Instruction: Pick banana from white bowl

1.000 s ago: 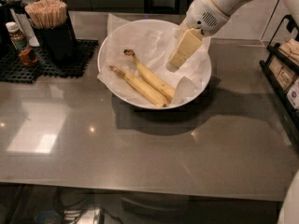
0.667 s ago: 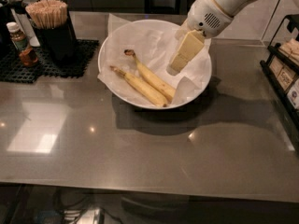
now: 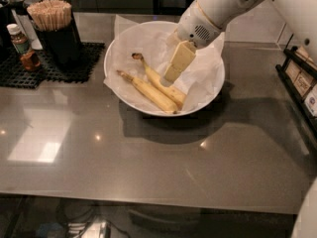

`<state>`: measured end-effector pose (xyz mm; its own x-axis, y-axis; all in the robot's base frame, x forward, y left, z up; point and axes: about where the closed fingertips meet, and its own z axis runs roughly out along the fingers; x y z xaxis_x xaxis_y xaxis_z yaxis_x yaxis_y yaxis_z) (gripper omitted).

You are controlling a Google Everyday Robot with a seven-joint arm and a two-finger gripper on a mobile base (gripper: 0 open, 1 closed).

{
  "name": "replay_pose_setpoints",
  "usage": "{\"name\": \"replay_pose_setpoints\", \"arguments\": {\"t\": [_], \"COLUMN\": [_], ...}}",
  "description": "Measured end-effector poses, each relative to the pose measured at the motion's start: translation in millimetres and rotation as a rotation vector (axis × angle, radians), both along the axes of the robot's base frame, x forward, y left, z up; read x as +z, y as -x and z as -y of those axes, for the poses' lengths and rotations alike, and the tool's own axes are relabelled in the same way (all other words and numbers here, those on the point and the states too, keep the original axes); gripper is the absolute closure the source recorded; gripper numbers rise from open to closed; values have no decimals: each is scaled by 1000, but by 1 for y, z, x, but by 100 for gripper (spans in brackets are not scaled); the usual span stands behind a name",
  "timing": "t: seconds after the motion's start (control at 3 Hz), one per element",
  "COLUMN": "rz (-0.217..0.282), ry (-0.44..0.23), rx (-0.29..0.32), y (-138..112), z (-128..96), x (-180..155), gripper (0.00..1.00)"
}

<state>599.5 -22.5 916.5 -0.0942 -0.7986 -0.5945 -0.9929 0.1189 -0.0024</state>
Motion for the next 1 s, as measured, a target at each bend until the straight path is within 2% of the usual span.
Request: {"name": "replay_pose_setpoints", "arguments": {"t": [0.33,1.0], "rz": [-27,-26], "ry": [-25,-26], "rx": [126,131], "y": [-15,-14], "z": [-64,-69], "x": [-52,-55], "gripper": [4,0]}}
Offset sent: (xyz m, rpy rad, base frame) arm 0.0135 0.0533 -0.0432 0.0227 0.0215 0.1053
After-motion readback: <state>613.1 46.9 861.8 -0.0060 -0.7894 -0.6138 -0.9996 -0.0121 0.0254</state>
